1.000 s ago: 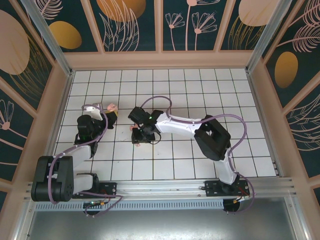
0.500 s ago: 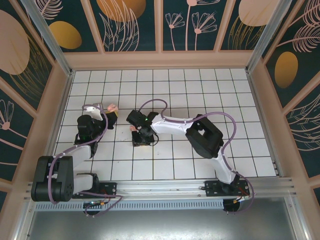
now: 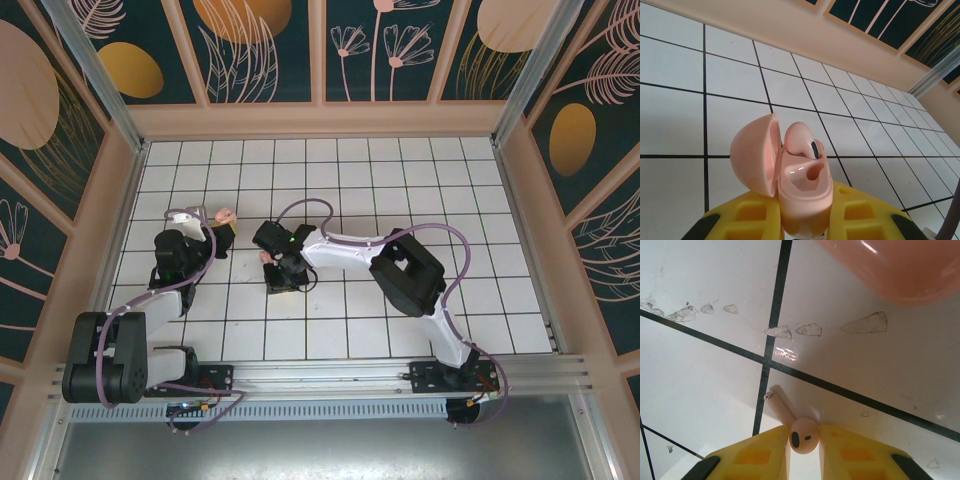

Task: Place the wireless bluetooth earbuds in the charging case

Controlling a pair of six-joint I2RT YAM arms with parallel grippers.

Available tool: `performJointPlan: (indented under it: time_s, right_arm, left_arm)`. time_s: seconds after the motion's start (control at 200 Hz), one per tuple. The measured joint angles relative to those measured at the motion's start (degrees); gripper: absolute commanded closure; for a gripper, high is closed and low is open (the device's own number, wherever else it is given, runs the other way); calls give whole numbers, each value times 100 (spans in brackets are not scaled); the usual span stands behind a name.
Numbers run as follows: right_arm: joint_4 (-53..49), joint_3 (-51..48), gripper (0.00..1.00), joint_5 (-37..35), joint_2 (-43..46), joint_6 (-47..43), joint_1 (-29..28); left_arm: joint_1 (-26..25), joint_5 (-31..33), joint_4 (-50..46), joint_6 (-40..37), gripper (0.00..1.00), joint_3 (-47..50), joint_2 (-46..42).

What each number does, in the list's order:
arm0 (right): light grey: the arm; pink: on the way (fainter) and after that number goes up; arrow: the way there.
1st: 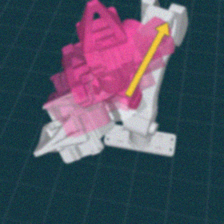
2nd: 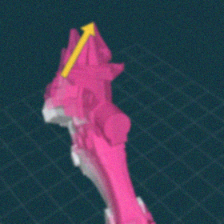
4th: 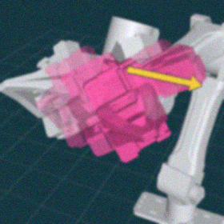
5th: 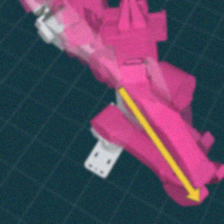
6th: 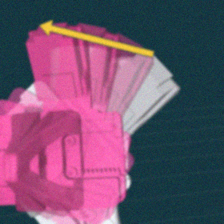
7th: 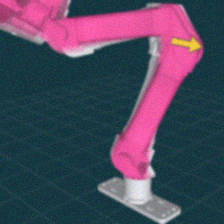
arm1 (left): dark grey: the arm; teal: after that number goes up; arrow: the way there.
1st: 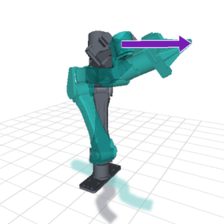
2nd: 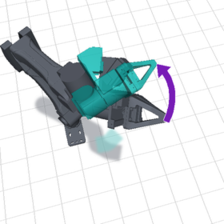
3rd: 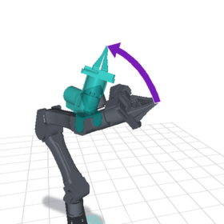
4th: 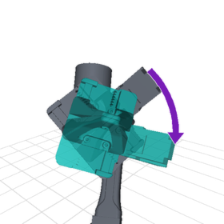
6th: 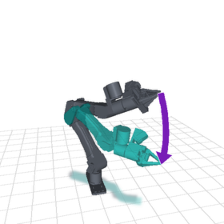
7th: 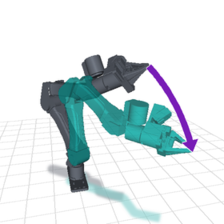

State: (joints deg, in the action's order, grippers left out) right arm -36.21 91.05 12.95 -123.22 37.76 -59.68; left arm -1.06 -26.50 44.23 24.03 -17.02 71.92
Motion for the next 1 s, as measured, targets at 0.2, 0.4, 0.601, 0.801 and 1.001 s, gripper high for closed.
performJointPlan:
  time_s: [0.2,0.4,0.601,0.801,1.001]
  right_arm:
    - [4,-90,80,2,61,-654,13]
    - [-337,-767,80,-46,632,-1637,96]
    - [-826,-1515,80,-155,1344,-2304,334]
    - [-1231,-1816,79,-282,1510,-2780,553]
    - [-1294,-1871,75,-350,1510,-3053,802]
  left_arm:
    - [0,-46,-173,-70,89,-35,-50]
    - [0,-122,-251,-149,89,-72,-96]
    - [0,-197,-251,-146,89,-76,-94]
    - [0,-221,-251,-146,89,-76,-92]
    - [0,-264,-251,-146,88,-76,-90]
